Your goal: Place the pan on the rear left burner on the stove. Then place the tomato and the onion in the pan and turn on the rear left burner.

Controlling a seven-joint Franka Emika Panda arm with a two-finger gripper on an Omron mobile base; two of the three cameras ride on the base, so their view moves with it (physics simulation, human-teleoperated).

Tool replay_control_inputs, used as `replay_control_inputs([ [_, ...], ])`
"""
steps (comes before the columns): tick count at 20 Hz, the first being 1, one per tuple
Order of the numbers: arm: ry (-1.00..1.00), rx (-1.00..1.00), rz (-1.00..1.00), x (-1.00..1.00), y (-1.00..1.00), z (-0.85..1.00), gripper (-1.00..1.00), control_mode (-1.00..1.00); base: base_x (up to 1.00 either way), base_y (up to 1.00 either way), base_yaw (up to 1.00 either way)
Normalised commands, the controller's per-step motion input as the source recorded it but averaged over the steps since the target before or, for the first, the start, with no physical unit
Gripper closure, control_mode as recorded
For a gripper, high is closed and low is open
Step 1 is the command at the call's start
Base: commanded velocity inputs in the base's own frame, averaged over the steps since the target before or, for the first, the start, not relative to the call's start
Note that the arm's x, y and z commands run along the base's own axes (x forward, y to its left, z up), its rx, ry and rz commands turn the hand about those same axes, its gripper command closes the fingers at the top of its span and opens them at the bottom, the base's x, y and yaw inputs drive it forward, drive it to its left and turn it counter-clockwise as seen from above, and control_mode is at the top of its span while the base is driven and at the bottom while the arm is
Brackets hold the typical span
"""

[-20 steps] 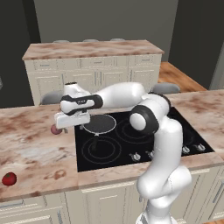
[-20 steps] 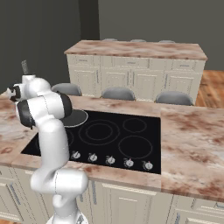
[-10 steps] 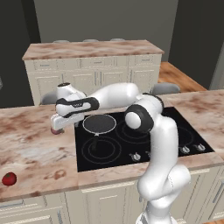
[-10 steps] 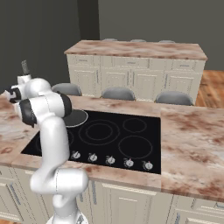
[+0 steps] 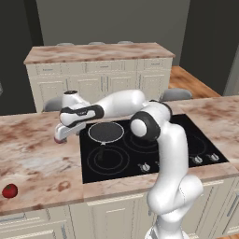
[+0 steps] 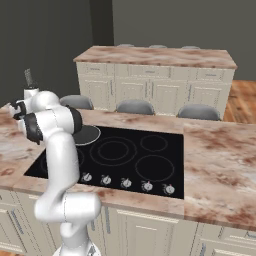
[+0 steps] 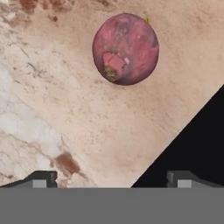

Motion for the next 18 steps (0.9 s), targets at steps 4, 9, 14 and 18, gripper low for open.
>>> replay_control_inputs([
  [4,0.0,0.09,0.11,0.23,0.07,0.0,-1.0,-1.0,0.0,0.0,0.0],
  [9,0.0,0.05,0.1,0.21,0.23,-0.08,-1.0,-1.0,0.0,0.0,0.0],
  [14,0.0,0.04,0.09,0.26,0.24,-0.07,-1.0,-1.0,0.0,0.0,0.0],
  [18,0.0,0.01,0.05,0.28,0.18,-0.11,-1.0,-1.0,0.0,0.0,0.0],
])
